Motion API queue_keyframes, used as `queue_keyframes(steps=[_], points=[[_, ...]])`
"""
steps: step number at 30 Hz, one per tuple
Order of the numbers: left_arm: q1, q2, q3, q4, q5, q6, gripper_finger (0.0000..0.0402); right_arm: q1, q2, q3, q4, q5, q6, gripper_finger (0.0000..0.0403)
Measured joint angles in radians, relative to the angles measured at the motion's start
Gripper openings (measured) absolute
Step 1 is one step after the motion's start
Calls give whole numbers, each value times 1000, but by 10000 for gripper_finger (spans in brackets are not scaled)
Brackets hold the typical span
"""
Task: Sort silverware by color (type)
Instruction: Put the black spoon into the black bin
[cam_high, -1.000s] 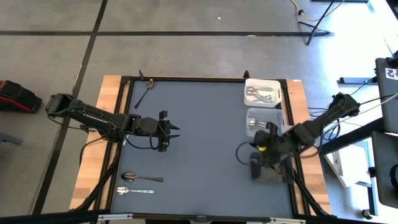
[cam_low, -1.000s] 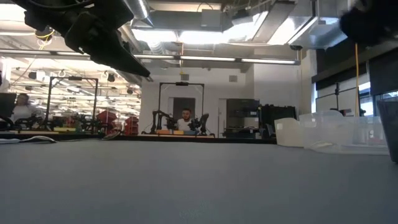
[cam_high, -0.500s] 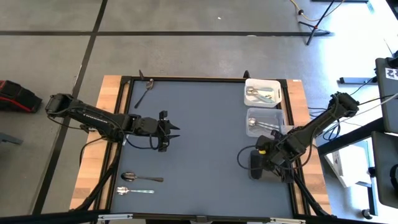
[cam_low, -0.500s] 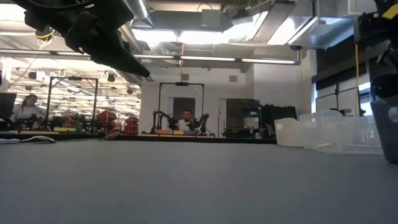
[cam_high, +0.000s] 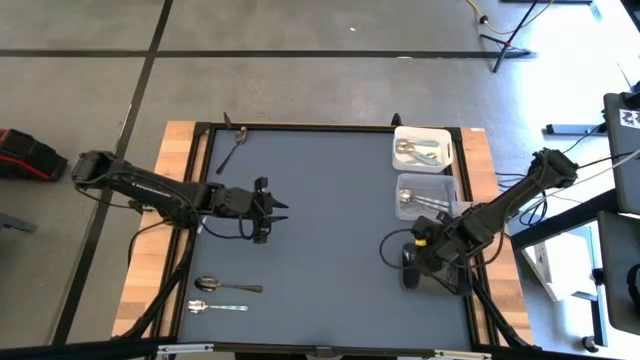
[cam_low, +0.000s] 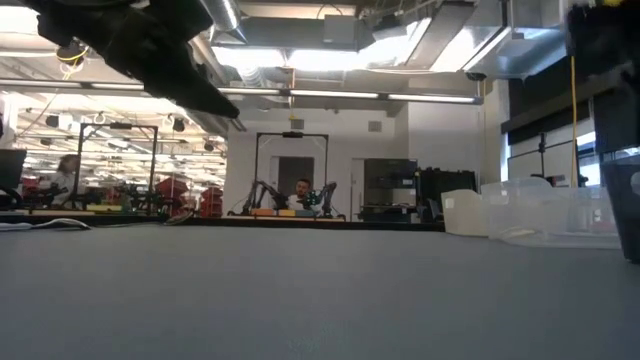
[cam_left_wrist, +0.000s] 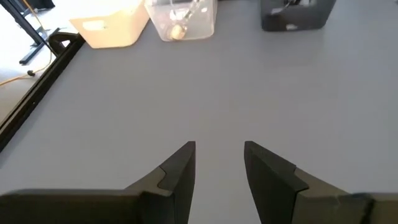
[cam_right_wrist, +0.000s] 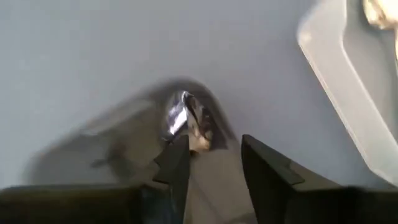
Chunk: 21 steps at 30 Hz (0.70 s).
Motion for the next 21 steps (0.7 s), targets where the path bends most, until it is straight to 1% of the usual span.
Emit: queue_keyframes(steps=[2, 3, 5, 8, 9, 11, 13, 16, 18, 21], points=[[0, -22, 17, -56, 19, -14, 132, -8, 0, 58, 4, 43, -59, 140], [0, -30, 35, -108, 36, -32, 132, -8, 0, 86, 17, 95, -104, 141], [0, -44, 75, -223, 86, -71, 132, -8, 0, 130, 67, 233, -214, 142], [-10, -49, 128, -367, 190, -116, 132, -8, 0, 147, 238, 427, -447, 142], [-19, -49, 138, -409, 221, -132, 132, -8, 0, 143, 307, 474, -527, 142], [-44, -49, 148, -469, 279, -158, 132, -8, 6, 123, 458, 535, -688, 143], [-77, -49, 148, -503, 315, -185, 132, -15, 25, 97, 608, 568, -846, 143], [-145, -49, 148, -524, 308, -214, 132, -42, 67, 55, 840, 566, -1079, 143], [-198, -47, 148, -521, 296, -238, 132, -74, 105, 42, 972, 537, -1197, 143], [-286, -30, 148, -521, 264, -278, 132, -126, 174, 38, 1088, 477, -1313, 143]])
